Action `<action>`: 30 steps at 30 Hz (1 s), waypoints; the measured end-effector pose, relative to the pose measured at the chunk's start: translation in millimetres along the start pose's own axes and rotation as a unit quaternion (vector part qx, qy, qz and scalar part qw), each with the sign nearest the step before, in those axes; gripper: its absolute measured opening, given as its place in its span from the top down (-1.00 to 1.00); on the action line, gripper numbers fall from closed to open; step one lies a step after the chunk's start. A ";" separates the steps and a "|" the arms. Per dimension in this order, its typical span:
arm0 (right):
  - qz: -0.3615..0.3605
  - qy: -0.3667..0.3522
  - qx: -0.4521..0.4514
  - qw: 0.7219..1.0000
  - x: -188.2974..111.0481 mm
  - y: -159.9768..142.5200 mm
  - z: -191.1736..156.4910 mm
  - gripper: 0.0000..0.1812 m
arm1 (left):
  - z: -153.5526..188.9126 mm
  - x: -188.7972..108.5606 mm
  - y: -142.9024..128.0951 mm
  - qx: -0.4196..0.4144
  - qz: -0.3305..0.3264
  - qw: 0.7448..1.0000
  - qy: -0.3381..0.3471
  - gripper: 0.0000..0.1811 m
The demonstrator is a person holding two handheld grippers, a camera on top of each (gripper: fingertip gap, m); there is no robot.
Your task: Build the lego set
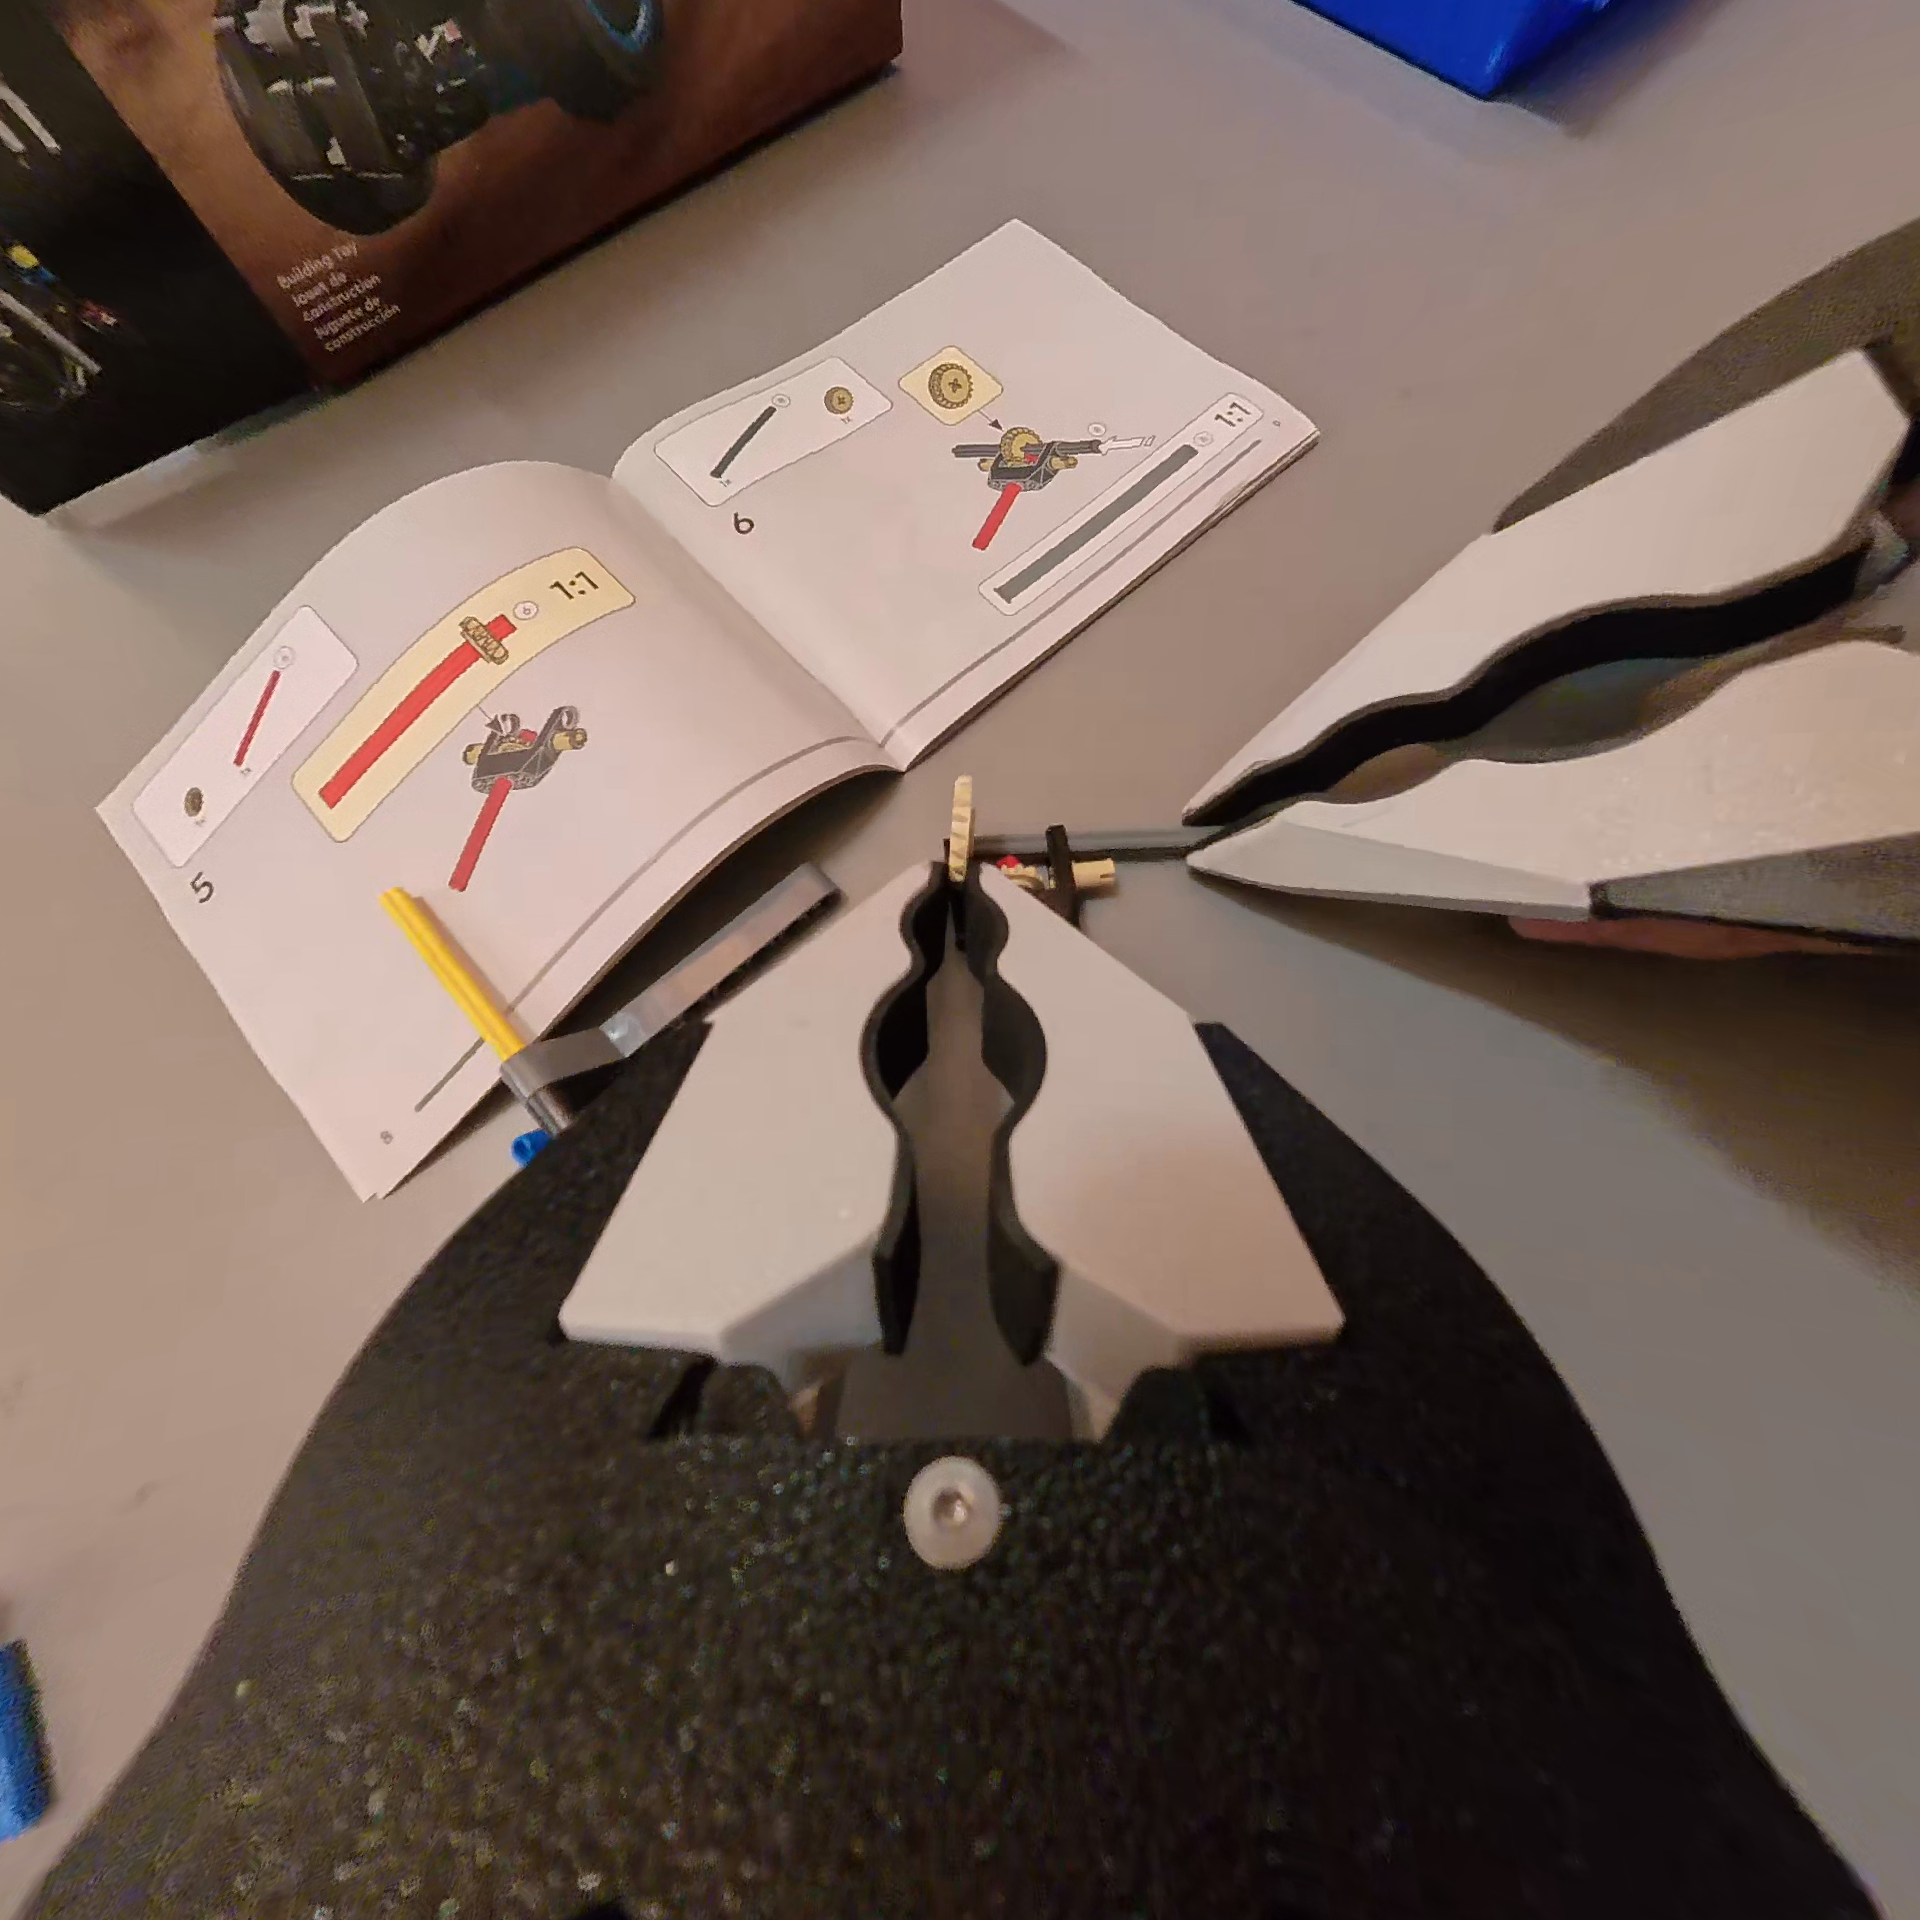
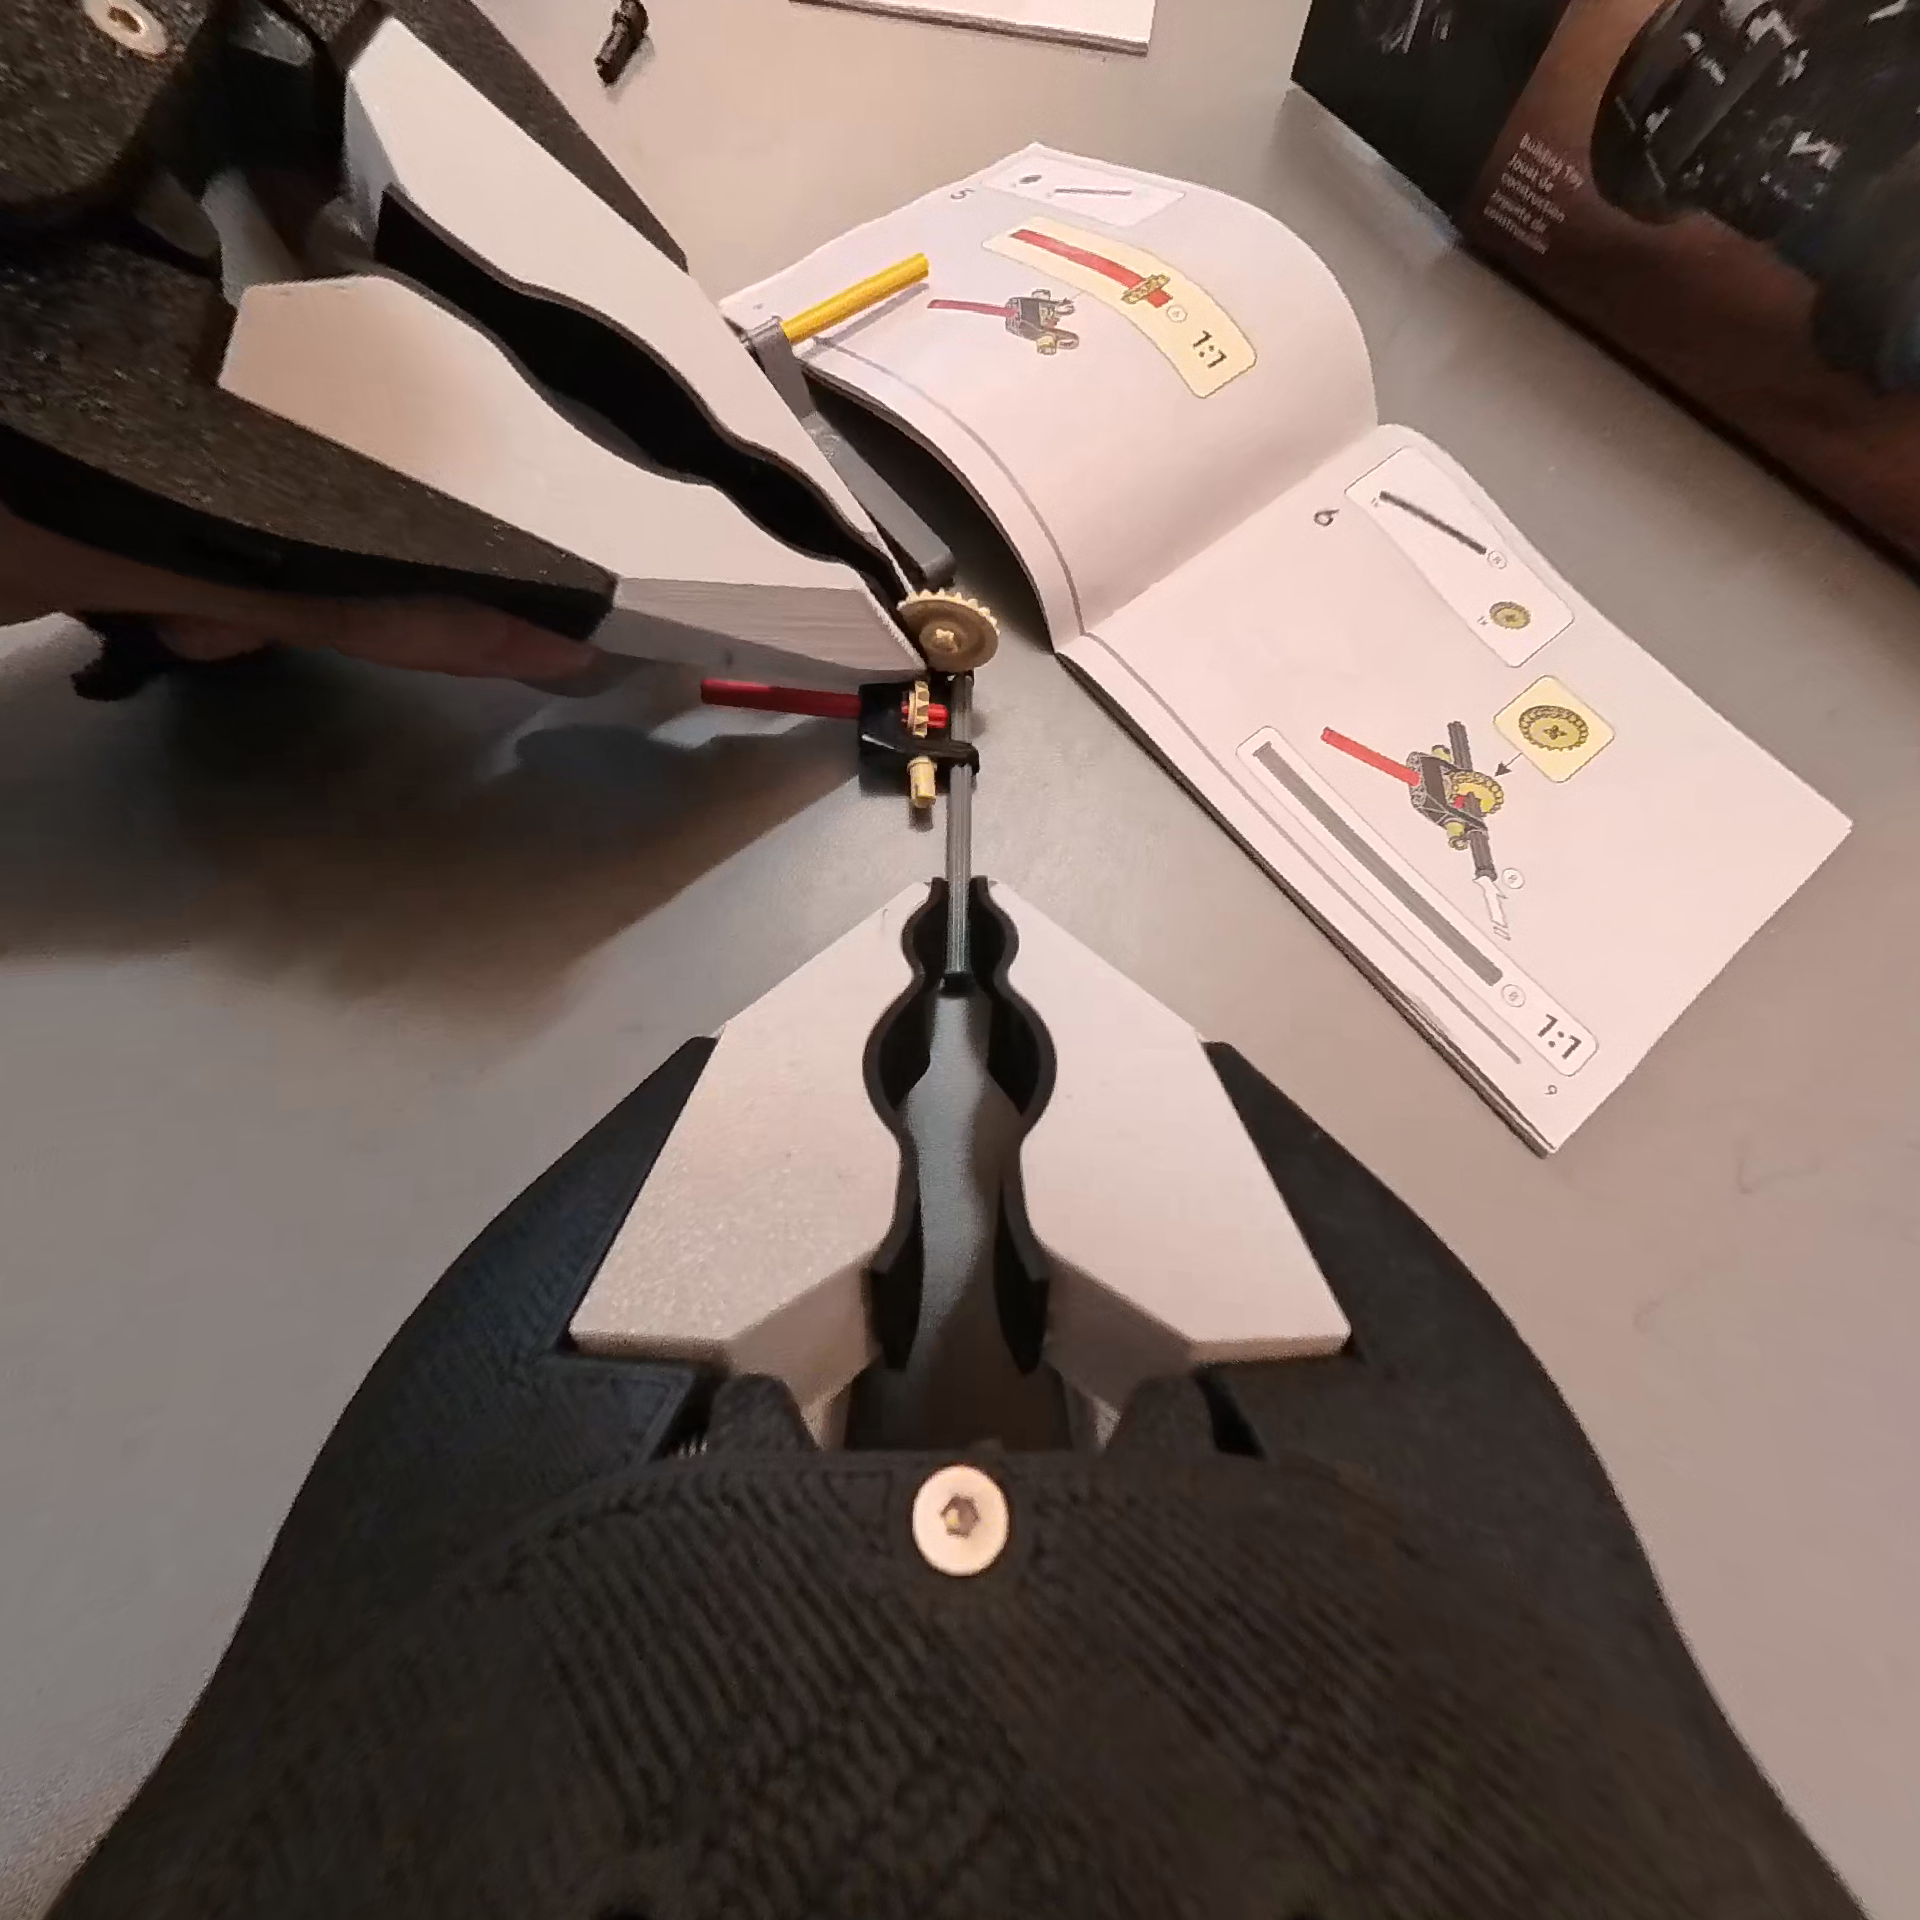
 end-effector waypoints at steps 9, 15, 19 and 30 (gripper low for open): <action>0.026 -0.038 -0.092 0.995 -4.6 1.7 -13.9 0.97 | -2.0 -4.4 0.3 -0.083 -0.038 0.996 0.005 1.00; 0.025 -0.068 -0.161 0.984 -3.5 -0.6 -23.3 0.97 | 2.3 -5.5 5.2 -0.033 -0.078 0.996 0.019 1.00; 0.024 -0.076 -0.177 0.981 -3.2 -1.4 -25.6 0.97 | 3.2 -6.0 8.8 0.003 -0.111 0.994 0.015 1.00; 0.024 -0.080 -0.205 0.975 -6.2 -5.5 -28.3 0.98 | 4.5 -6.7 9.4 0.039 -0.118 0.992 -0.011 0.99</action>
Point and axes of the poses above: each gripper's, where its closed fingertips meet, x out along the fingers, y out of its top, z = x × y across the jaws, the point moved 8 cm from there along -x, back along the fingers, and after that the axes turned 7 degrees about z, right-handed, at the moved point
